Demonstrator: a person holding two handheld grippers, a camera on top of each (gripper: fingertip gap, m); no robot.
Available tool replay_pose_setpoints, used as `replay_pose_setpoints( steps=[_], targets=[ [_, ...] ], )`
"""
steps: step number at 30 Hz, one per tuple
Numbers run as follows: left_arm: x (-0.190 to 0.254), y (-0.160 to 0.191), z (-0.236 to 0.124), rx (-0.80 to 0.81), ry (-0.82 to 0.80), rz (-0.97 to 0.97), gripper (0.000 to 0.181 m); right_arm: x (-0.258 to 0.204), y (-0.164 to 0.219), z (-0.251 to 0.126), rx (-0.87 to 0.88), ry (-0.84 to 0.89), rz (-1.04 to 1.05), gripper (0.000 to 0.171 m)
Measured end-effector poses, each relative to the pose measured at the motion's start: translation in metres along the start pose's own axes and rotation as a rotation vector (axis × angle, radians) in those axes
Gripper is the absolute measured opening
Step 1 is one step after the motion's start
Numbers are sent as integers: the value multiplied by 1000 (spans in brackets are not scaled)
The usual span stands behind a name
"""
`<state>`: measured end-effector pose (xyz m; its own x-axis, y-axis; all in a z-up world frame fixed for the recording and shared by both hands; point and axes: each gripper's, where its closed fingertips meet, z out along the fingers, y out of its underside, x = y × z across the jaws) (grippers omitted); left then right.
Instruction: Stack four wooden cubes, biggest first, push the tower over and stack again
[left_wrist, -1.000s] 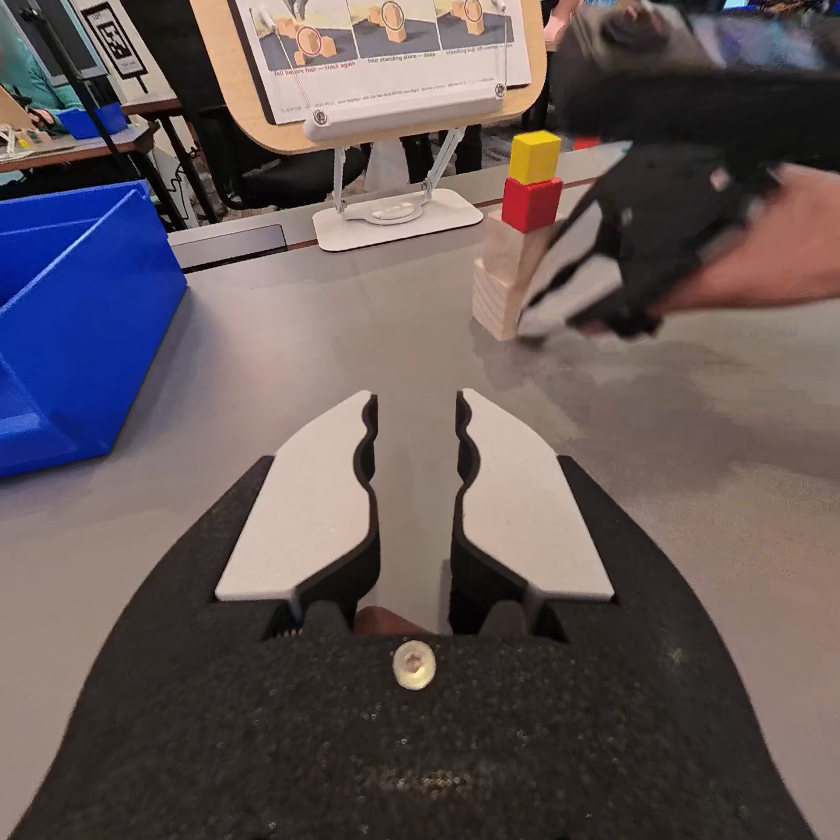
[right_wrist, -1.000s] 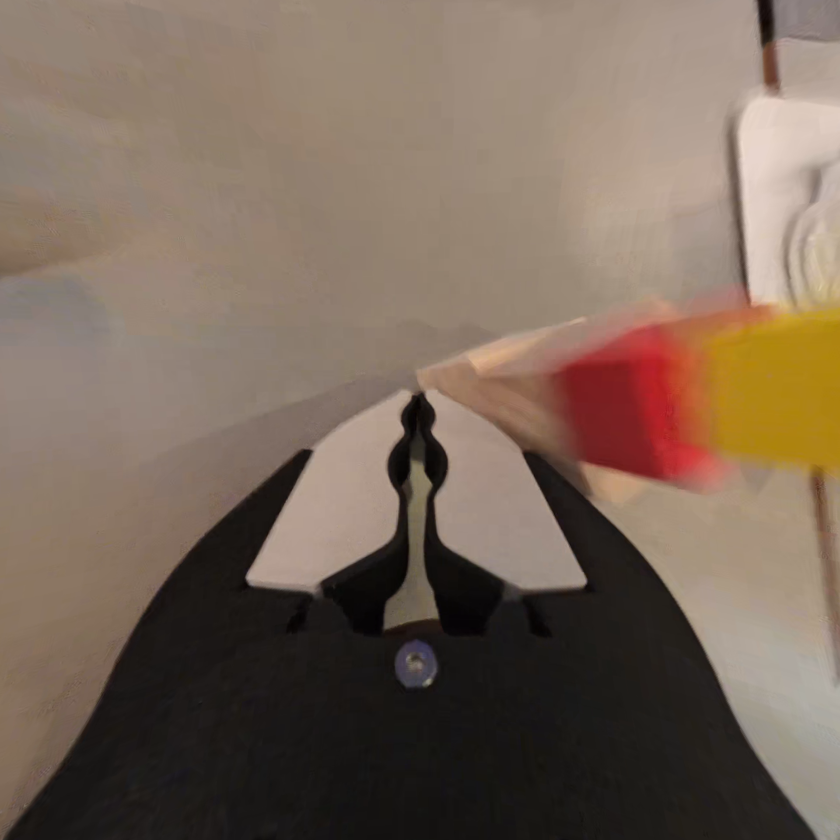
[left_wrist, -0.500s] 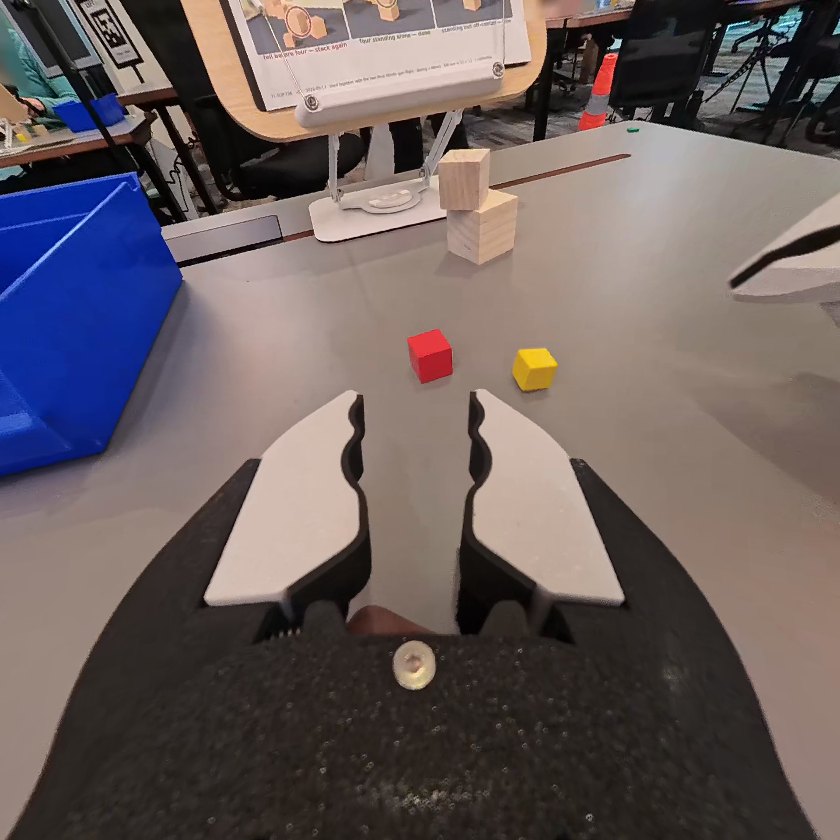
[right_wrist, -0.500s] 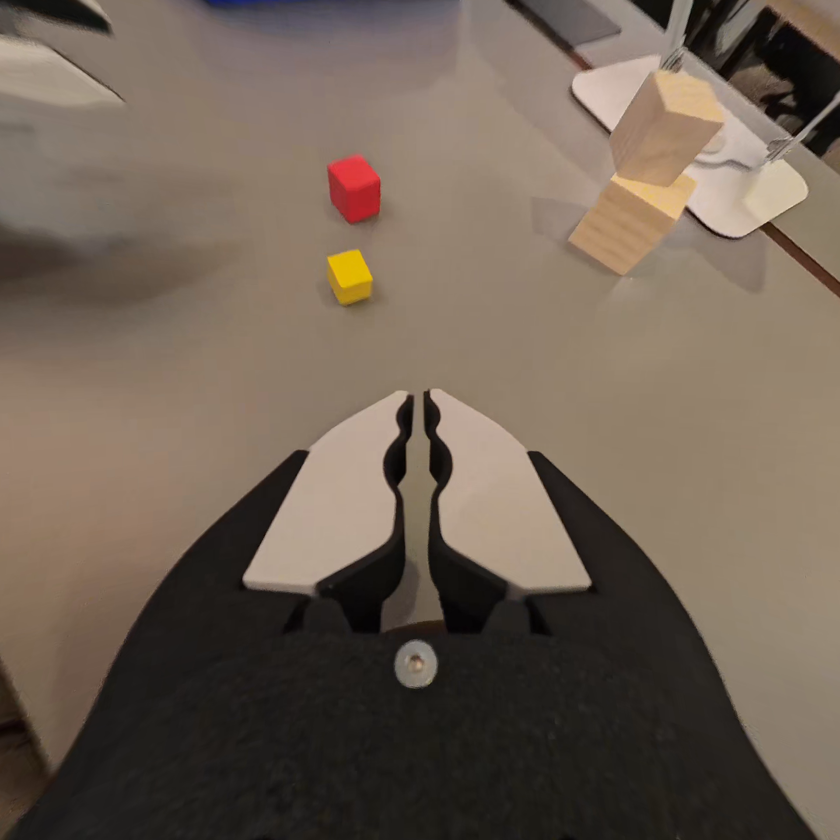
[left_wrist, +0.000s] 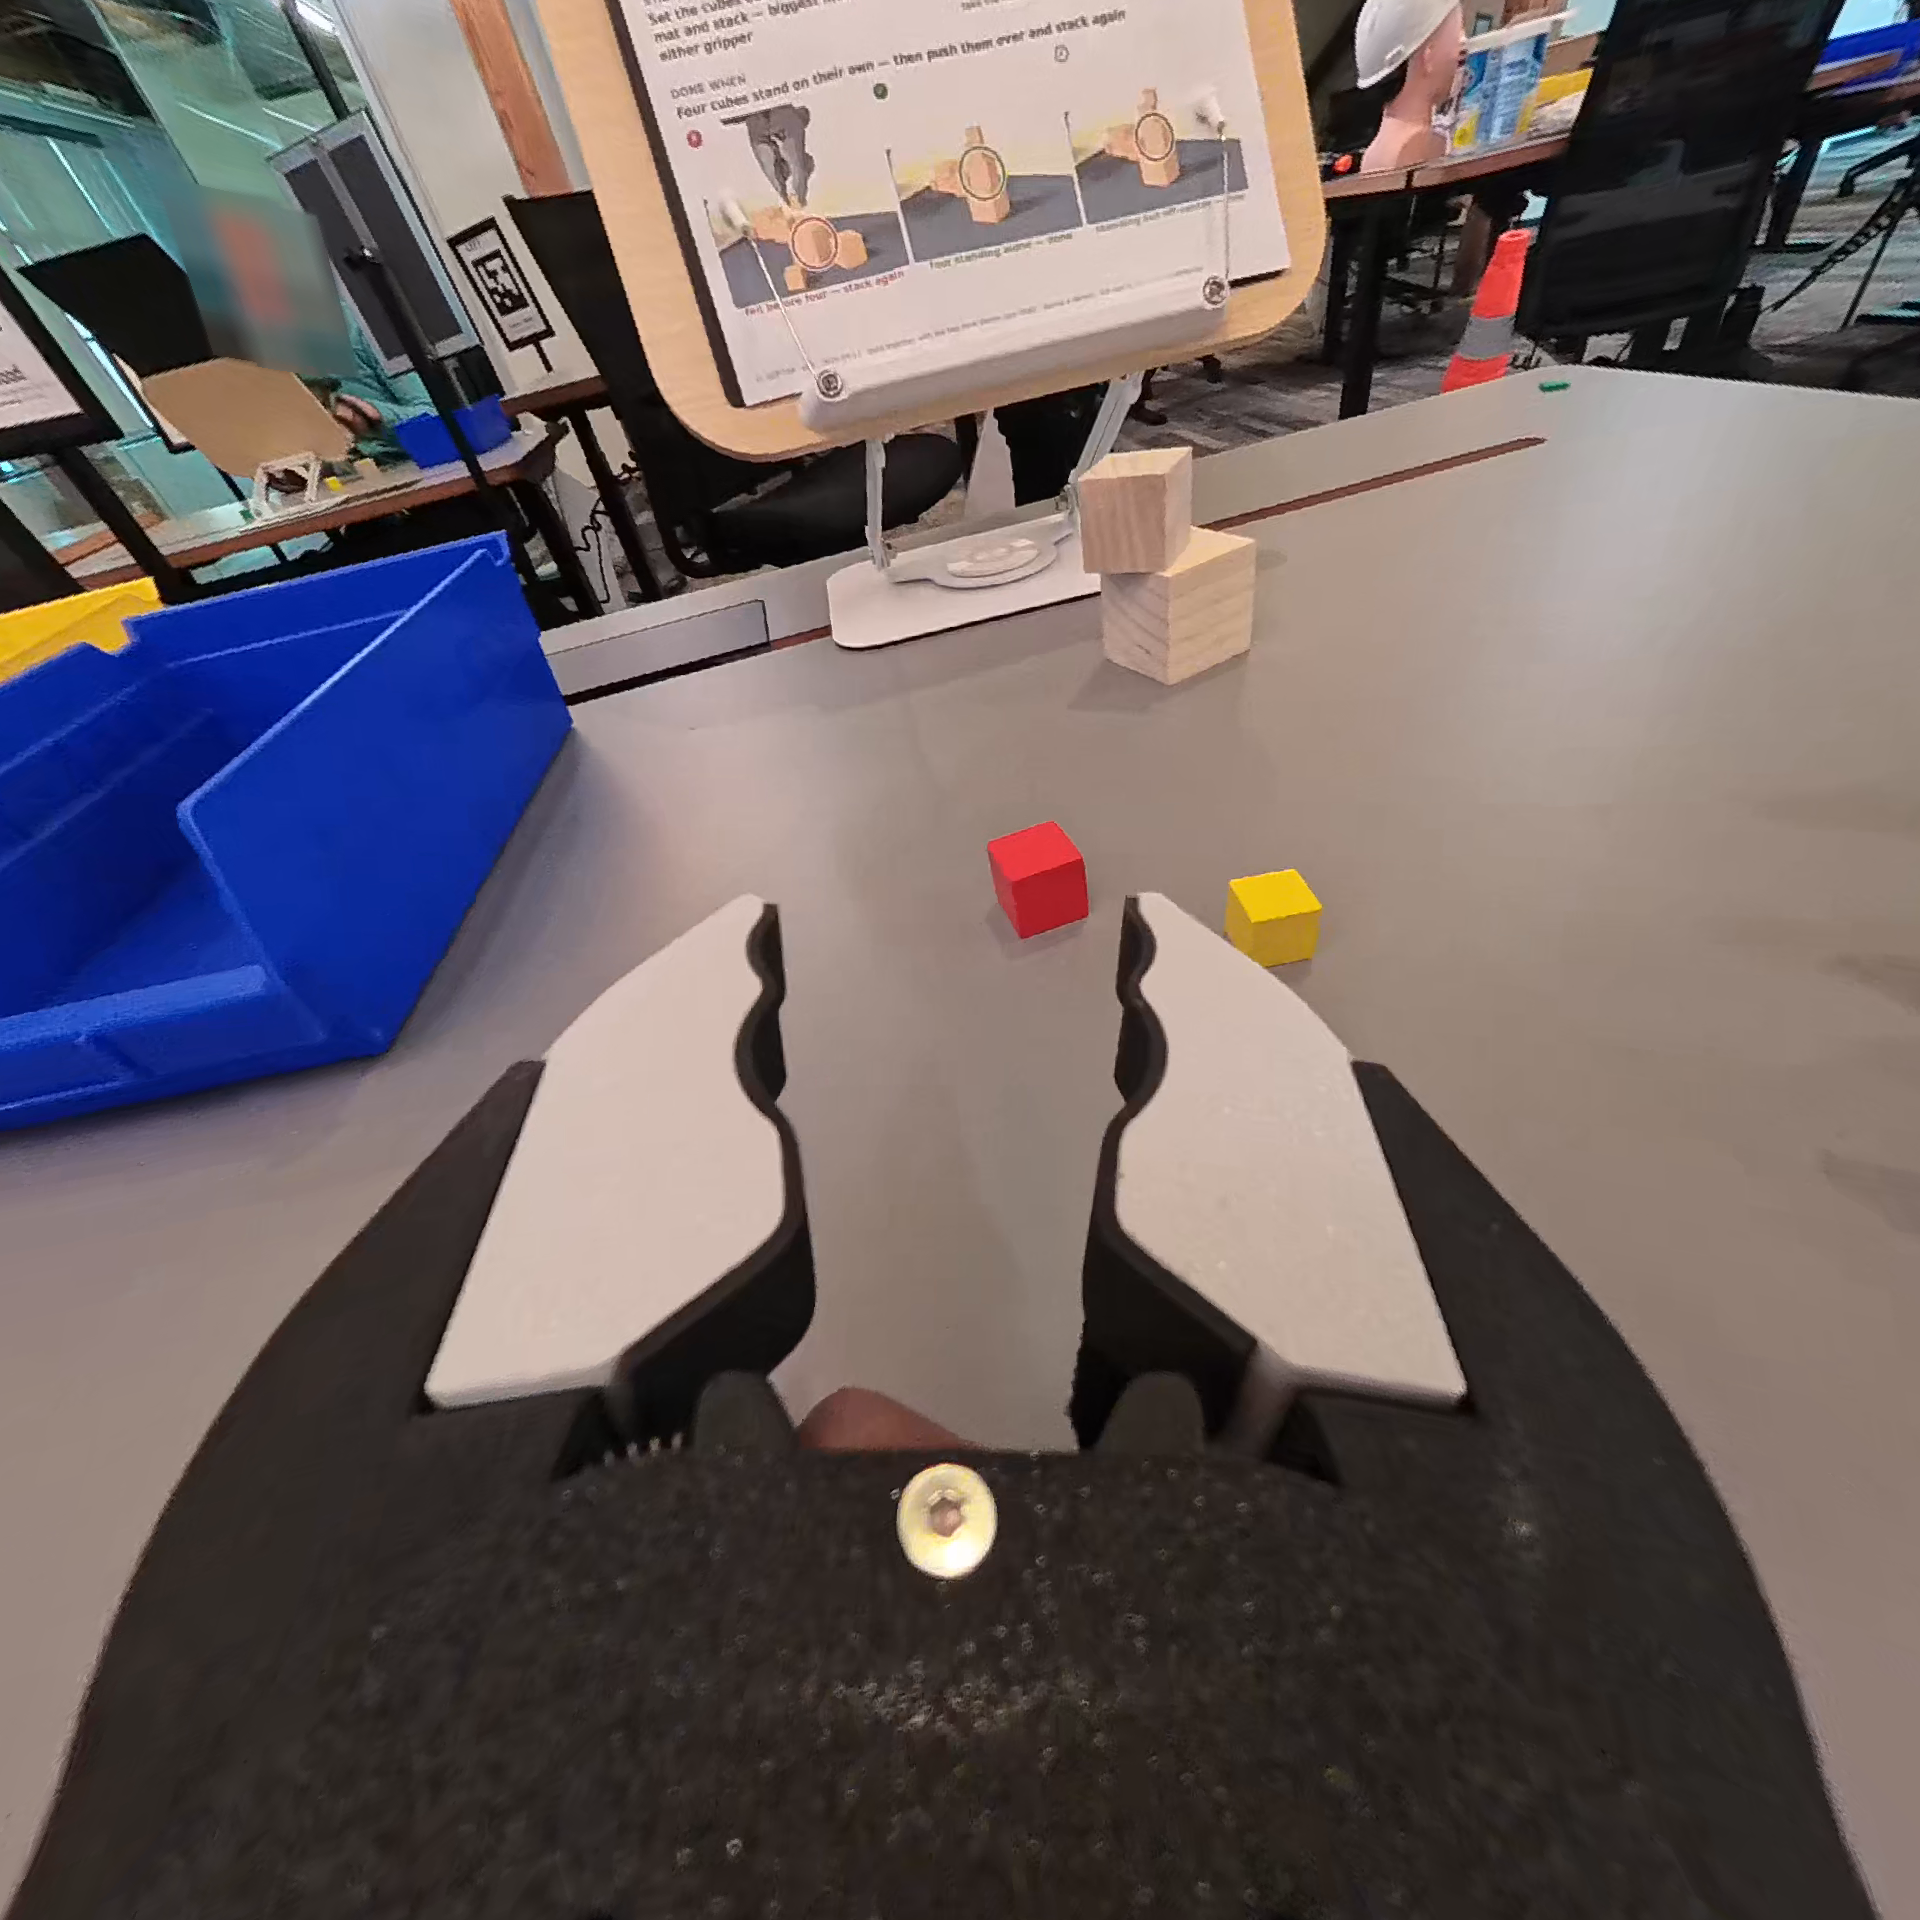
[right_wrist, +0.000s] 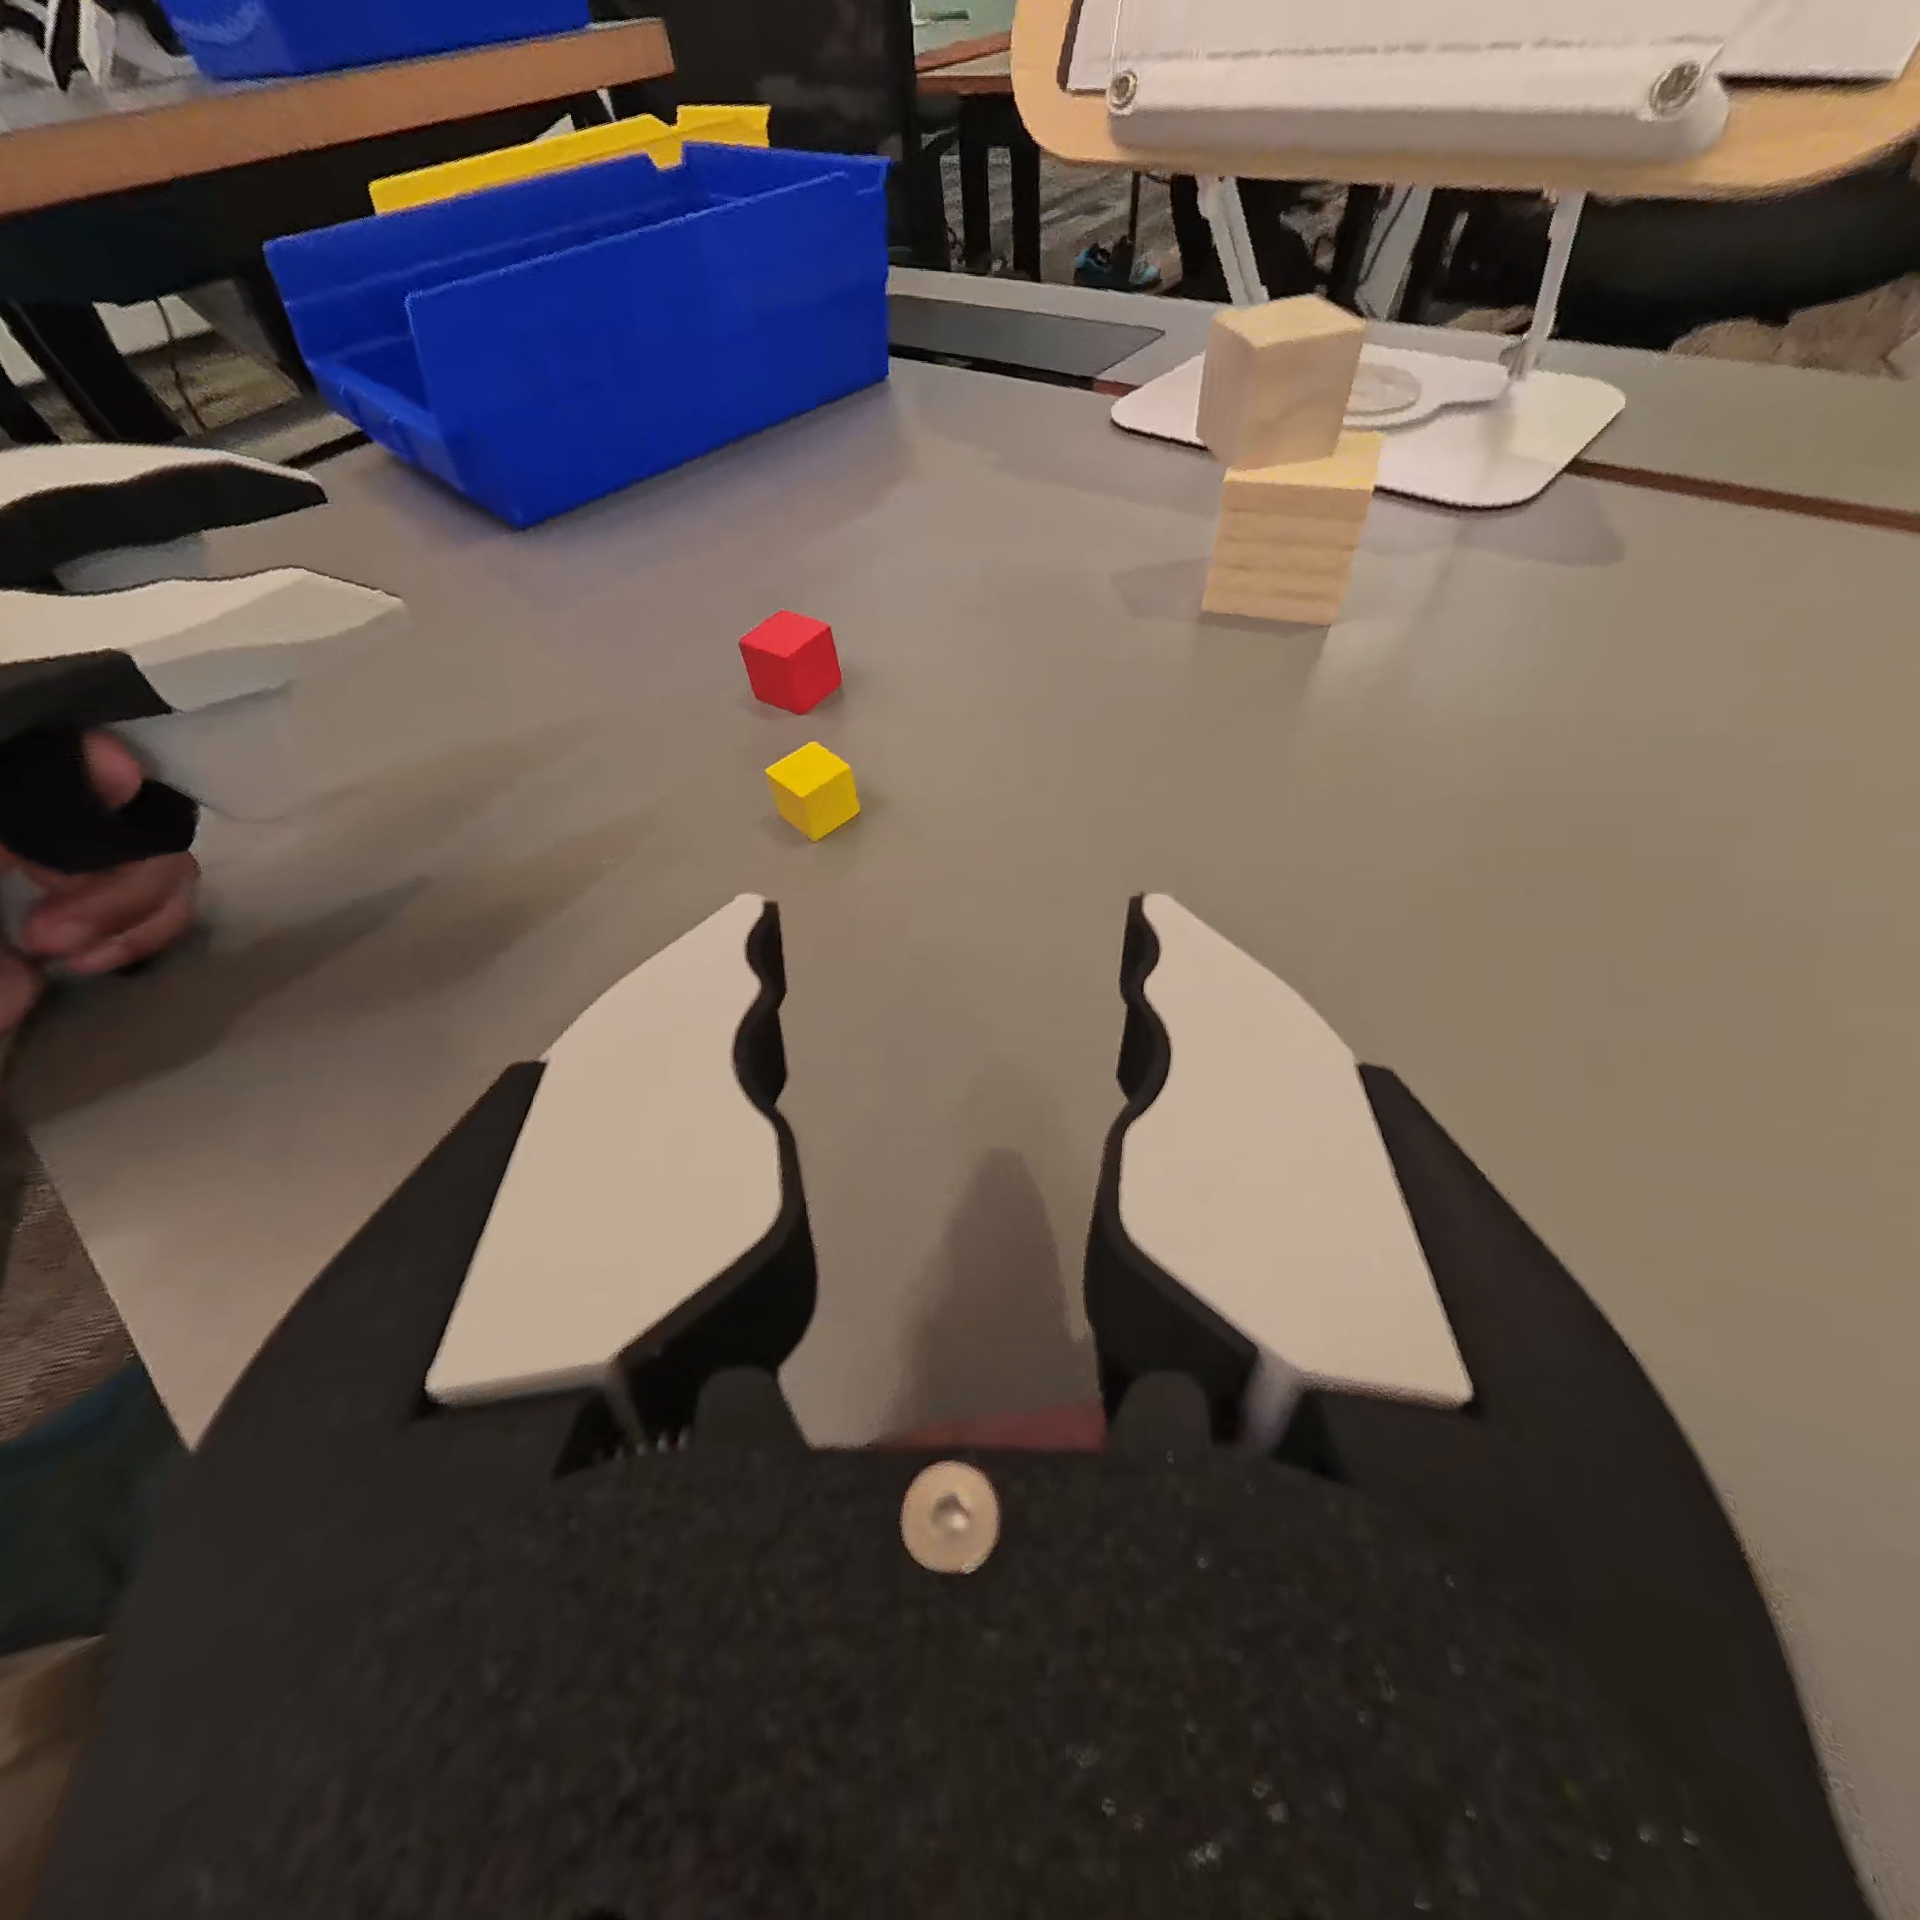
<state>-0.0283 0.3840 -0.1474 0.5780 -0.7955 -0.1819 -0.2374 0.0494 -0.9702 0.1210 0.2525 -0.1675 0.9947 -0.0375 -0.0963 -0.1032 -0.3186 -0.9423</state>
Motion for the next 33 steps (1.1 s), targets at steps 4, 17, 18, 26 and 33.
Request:
replay_pose_setpoints(
  steps=[4, 17, 18, 26, 33],
  targets=[
    [0, -1, -1, 12, 9, -10, 61, -5, 4, 2, -12, -5, -2, 63],
    [5, 3, 3, -27, 32, 7, 62, -2, 7, 1, -30, 1, 2, 62],
    [5, 4, 3, -30, 34, 8, 62, -2, 8, 1, -32, 1, -3, 62],
    [9, 5, 4, -35, 36, 44, 62, -6, 10, 3, -55, 3, -42, 61],
    [11, 6, 5, -41, 43, 52, 62, -2, 8, 10, -70, -1, -73, 60]
  ],
)
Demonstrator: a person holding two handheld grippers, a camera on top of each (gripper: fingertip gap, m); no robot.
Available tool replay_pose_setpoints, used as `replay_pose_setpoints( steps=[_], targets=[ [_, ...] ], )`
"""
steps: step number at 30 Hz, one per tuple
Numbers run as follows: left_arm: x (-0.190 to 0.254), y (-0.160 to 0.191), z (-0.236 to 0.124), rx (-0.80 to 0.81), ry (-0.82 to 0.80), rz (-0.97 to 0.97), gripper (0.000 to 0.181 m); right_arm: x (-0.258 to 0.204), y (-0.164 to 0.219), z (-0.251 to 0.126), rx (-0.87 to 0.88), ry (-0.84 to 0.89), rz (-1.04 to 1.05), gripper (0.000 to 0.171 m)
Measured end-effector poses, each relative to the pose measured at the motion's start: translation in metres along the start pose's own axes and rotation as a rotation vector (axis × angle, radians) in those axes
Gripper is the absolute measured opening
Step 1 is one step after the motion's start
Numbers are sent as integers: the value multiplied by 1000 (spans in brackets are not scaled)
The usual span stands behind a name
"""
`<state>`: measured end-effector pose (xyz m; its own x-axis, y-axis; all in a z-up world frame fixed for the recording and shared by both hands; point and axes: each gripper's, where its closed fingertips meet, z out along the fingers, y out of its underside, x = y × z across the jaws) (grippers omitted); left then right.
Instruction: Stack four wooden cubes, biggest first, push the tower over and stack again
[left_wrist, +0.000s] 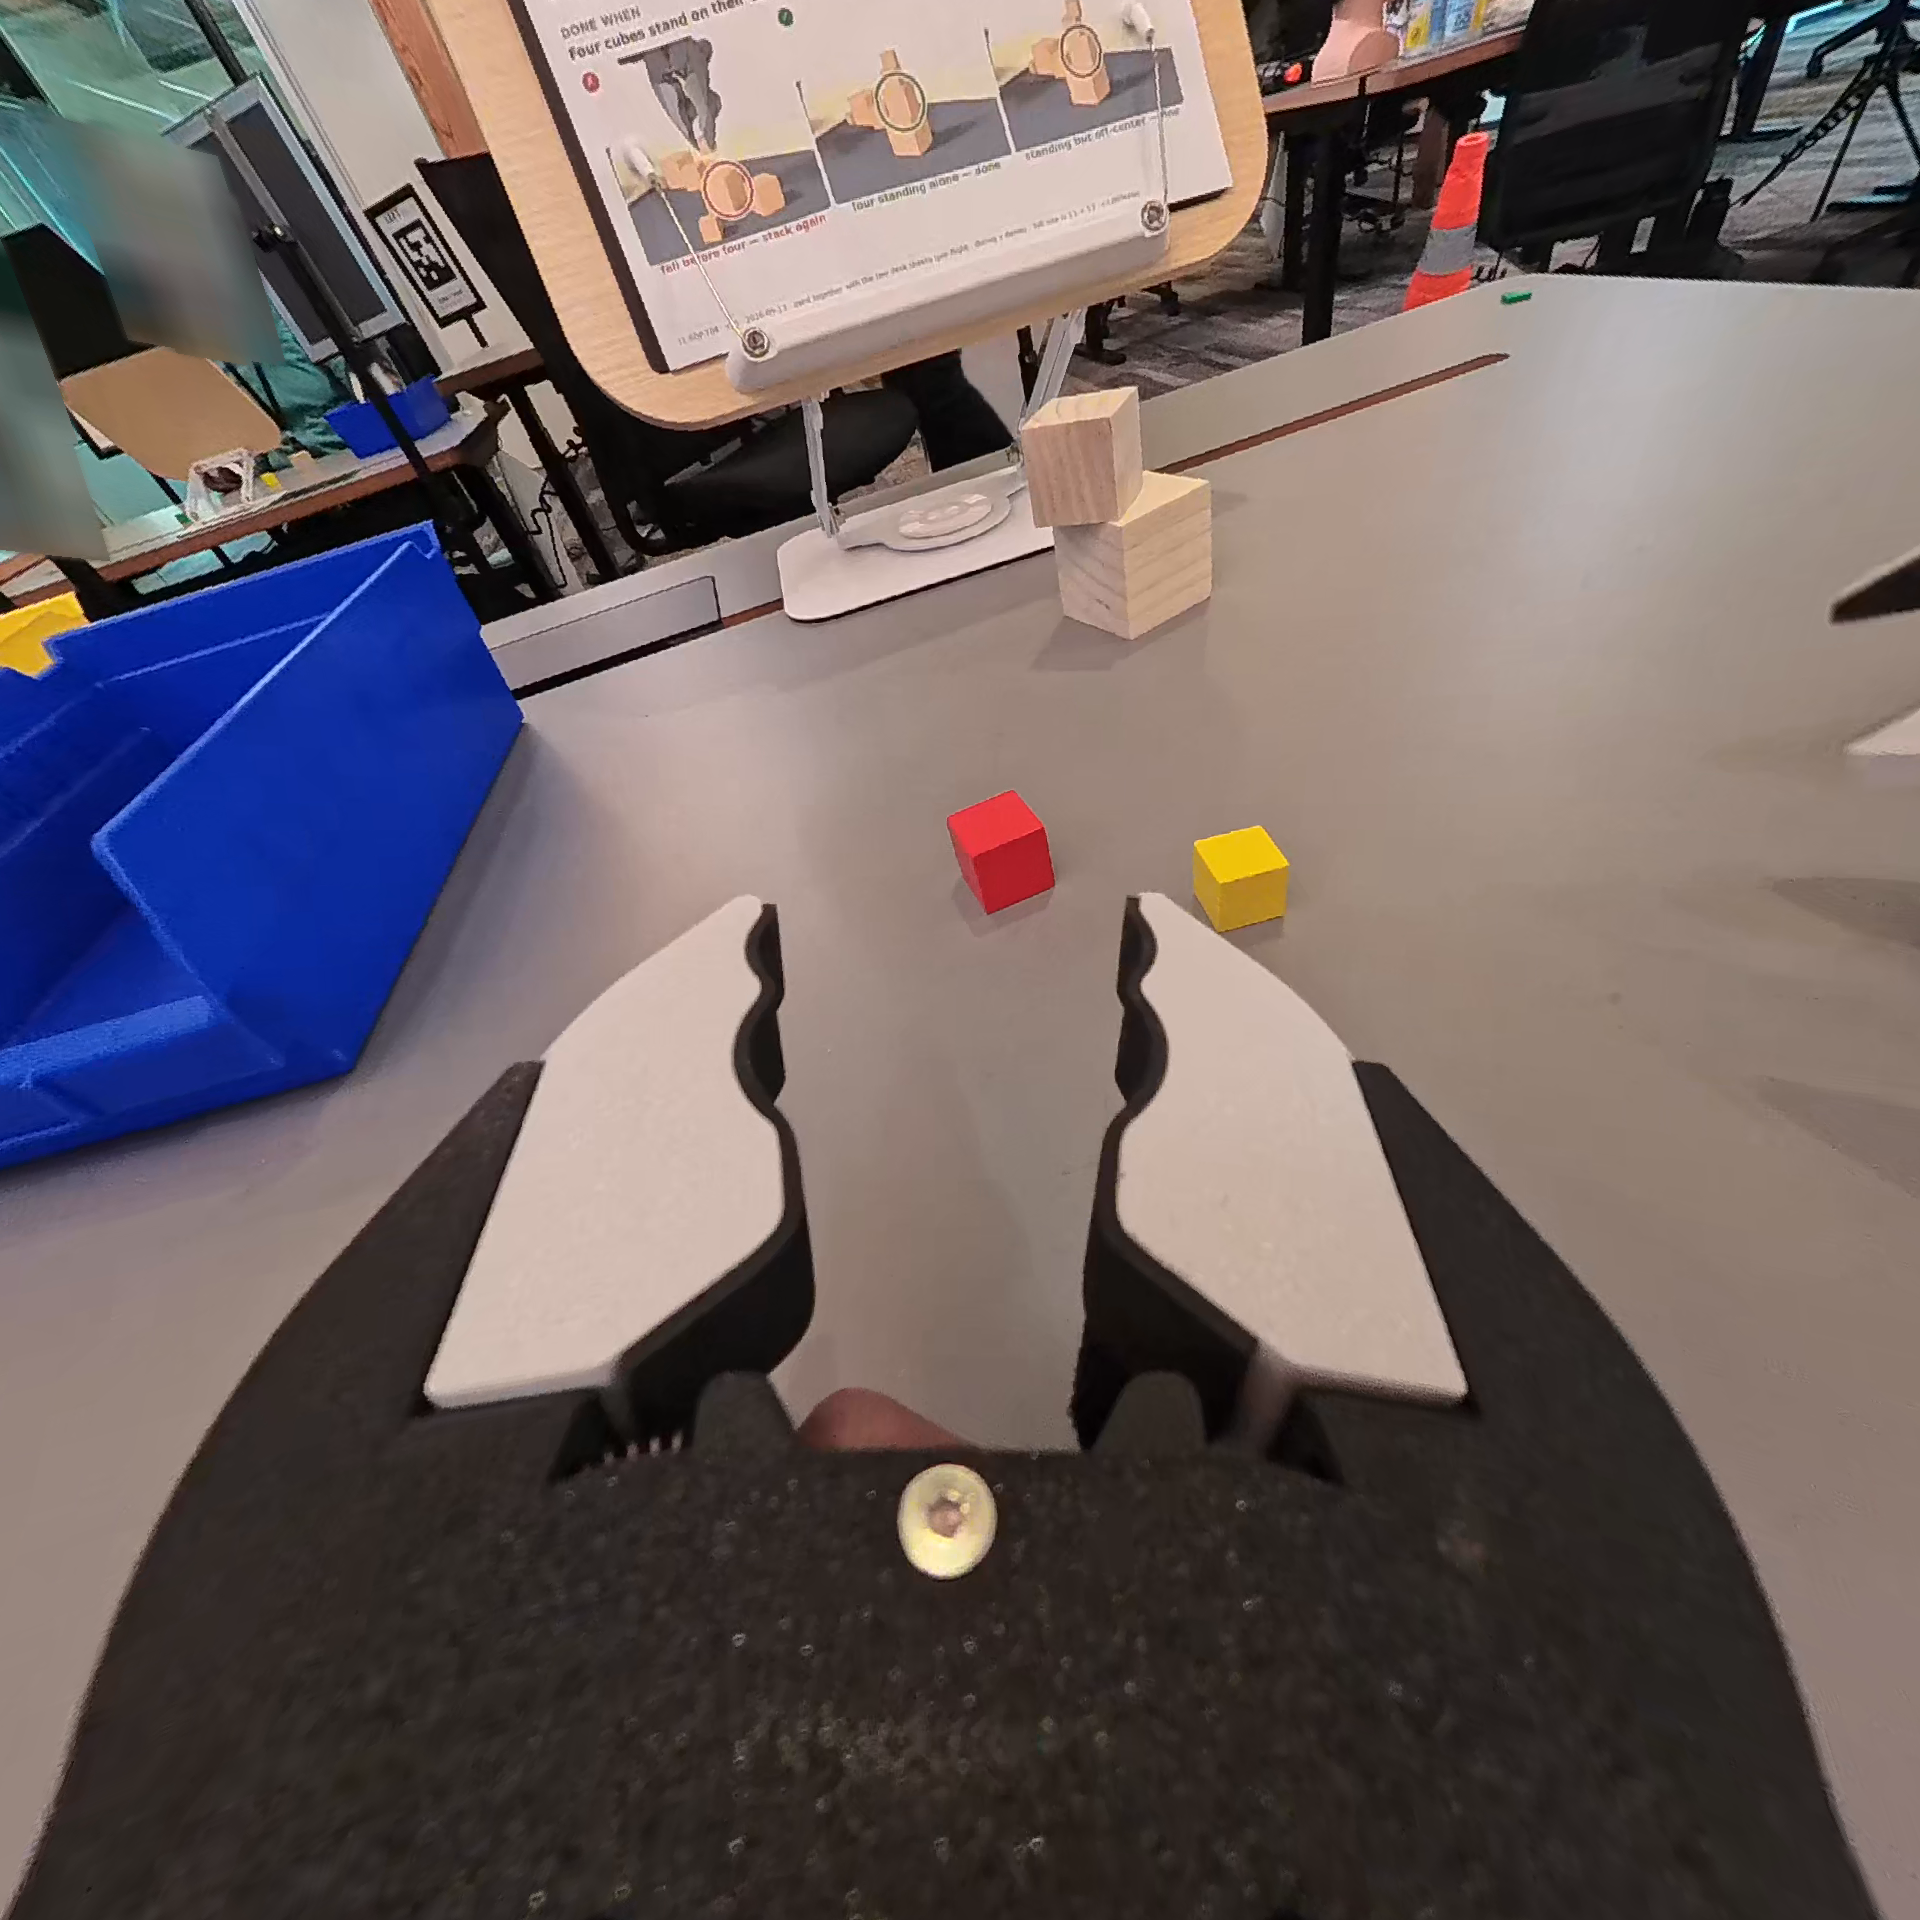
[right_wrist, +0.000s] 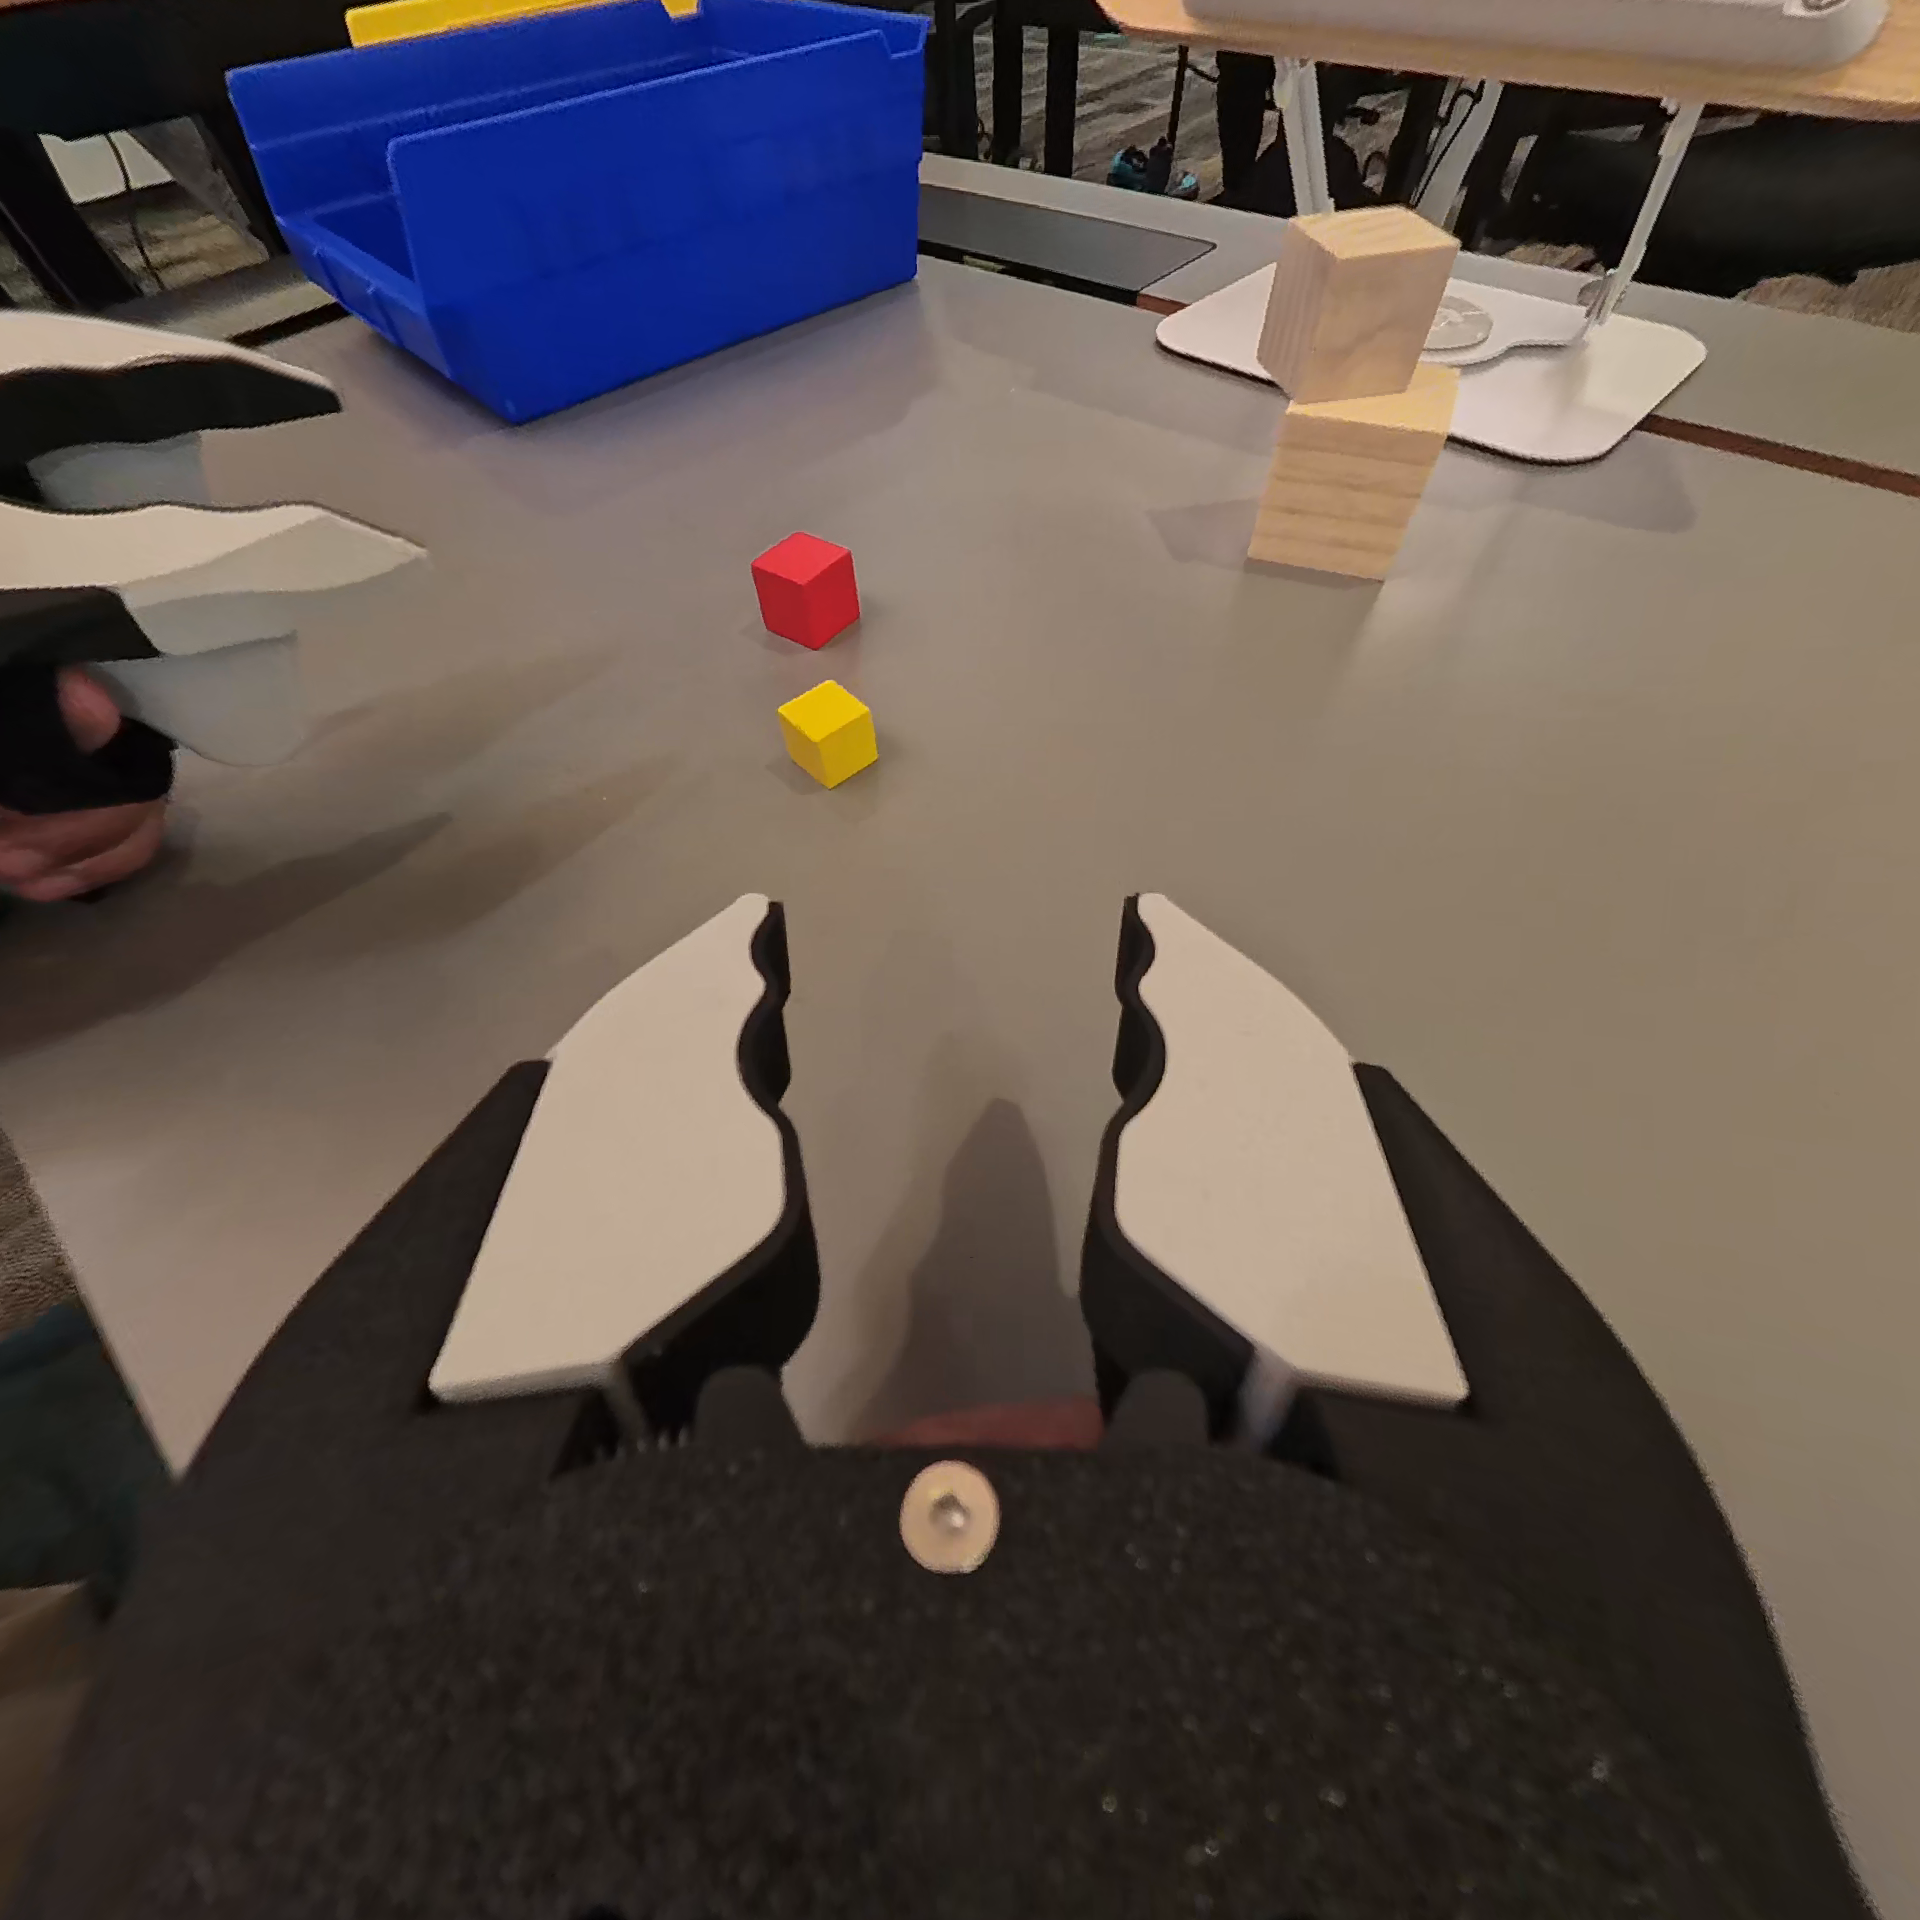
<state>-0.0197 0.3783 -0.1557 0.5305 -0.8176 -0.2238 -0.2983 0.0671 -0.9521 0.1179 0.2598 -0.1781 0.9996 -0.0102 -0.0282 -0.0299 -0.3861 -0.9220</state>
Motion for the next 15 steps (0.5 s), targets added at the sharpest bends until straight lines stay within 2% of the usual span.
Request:
replay_pose_setpoints(
  steps=[3, 5, 6, 8, 10, 15],
  targets=[
    [0, -1, 0, 6, -5, 6, 61, 34, -23, 23, -18, 59, -107, 61],
    [1, 0, 0, 3, -5, 17, 60, 72, -41, 58, -49, 119, -135, 67],
    [2, 0, 1, -3, -4, 23, 60, 87, -45, 80, -88, 120, -101, 76],
    [2, 2, 2, -16, -7, 28, 60, 106, -50, 124, -177, 109, -3, 81],
    [2, 2, 3, -18, -8, 28, 60, 129, -49, 161, -261, 189, 19, 86],
    [3, -1, 0, 11, 0, 27, 60, 138, -46, 218, -363, 210, 80, 89]
  ],
)
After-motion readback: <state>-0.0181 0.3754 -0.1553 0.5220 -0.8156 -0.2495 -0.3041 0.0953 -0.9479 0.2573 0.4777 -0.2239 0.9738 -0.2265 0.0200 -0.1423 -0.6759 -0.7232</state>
